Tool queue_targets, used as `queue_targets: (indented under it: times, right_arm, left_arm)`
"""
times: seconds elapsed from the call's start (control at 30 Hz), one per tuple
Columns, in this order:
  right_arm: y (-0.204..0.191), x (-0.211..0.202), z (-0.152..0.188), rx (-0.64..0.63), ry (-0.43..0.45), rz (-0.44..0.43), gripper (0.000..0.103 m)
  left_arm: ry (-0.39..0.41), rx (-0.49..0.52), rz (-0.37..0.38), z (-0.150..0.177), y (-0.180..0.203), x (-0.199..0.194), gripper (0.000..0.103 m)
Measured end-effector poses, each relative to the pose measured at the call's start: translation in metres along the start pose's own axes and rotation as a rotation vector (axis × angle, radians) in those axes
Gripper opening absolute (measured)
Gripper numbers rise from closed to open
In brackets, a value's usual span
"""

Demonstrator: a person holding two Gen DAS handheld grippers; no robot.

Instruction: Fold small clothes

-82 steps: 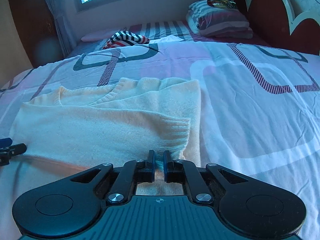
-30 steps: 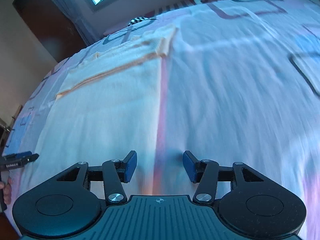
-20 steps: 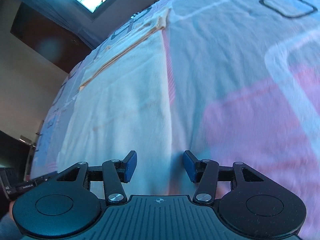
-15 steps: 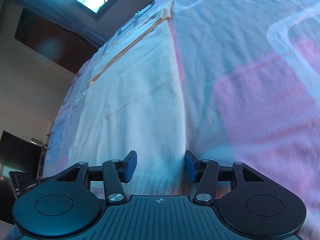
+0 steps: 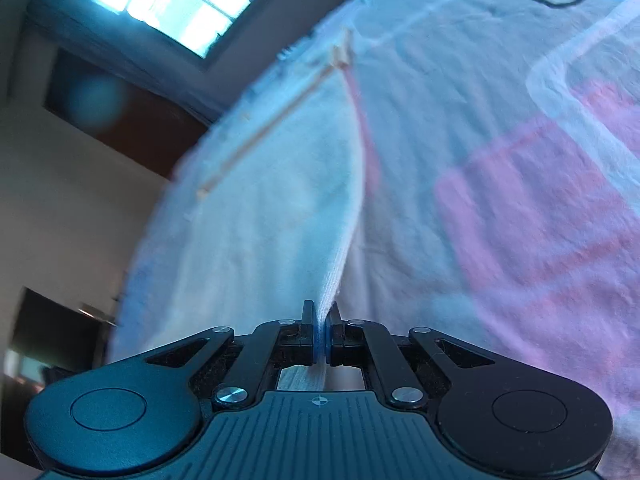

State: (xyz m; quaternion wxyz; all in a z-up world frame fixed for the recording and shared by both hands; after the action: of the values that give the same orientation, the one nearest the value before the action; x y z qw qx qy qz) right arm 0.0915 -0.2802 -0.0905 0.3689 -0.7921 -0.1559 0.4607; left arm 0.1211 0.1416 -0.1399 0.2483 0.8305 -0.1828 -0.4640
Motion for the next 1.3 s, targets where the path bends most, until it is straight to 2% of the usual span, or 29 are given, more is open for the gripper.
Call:
queue_targets:
  times: [0.03, 0.1, 0.23, 0.37, 0.5, 0.6, 0.73, 0.9, 1.03, 1.13, 1.27, 1.3]
  right_arm:
    - [0.004, 0.008, 0.003, 0.008, -0.031, 0.018, 0.003]
    - [0.001, 0.008, 0.001, 0.011, -0.022, 0.006, 0.003]
    - [-0.032, -0.010, -0.030, -0.025, 0.103, -0.063, 0.003]
    - [-0.065, -0.005, -0.081, -0.071, 0.182, -0.078, 0.003]
    - [-0.093, 0.022, -0.137, -0.107, 0.209, -0.067, 0.003]
    - [-0.099, 0.044, -0.178, -0.092, 0.209, -0.052, 0.003]
    - [-0.086, 0.085, -0.238, -0.013, 0.181, -0.049, 0.003]
    - [-0.067, 0.135, -0.291, 0.073, 0.137, -0.035, 0.003]
    - [-0.041, 0.173, -0.314, 0.147, 0.093, -0.010, 0.003]
    - [-0.019, 0.193, -0.326, 0.219, 0.073, -0.024, 0.003]
    - [0.004, 0.209, -0.337, 0.327, 0.057, -0.108, 0.003]
    - [0.007, 0.211, -0.340, 0.330, 0.069, -0.129, 0.003]
  left_arm:
    - [-0.006, 0.009, -0.006, 0.000, 0.001, 0.003, 0.002]
    - [0.032, 0.002, 0.027, -0.008, 0.006, -0.004, 0.002]
    - [0.162, -0.009, 0.091, -0.048, 0.014, -0.021, 0.002]
    - [0.242, -0.004, 0.102, -0.103, 0.026, -0.014, 0.002]
    - [0.285, 0.013, 0.083, -0.154, 0.041, 0.011, 0.002]
    - [0.297, -0.019, 0.059, -0.192, 0.039, 0.031, 0.002]
    - [0.296, -0.067, 0.016, -0.238, 0.027, 0.058, 0.002]
    - [0.246, -0.069, -0.038, -0.286, 0.020, 0.104, 0.002]
    - [0.196, -0.059, -0.087, -0.309, 0.012, 0.140, 0.002]
    - [0.176, -0.070, -0.089, -0.317, 0.004, 0.157, 0.002]
    - [0.191, -0.107, -0.062, -0.327, -0.006, 0.172, 0.004]
    - [0.206, -0.112, -0.057, -0.328, -0.007, 0.174, 0.012]
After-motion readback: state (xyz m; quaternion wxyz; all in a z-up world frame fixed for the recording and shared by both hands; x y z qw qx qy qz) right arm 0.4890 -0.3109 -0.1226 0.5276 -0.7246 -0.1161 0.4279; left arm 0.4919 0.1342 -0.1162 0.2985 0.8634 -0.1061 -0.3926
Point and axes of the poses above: each gripper's, at about its wrist camera, not at the fingertips, and x roughly the way its jaws point, y to its right, z to its underside, the point moved 5 cm from there along x, roughly the way its jaws point, and after that the axes turned 2 degrees about x, right-handed, at the moved point
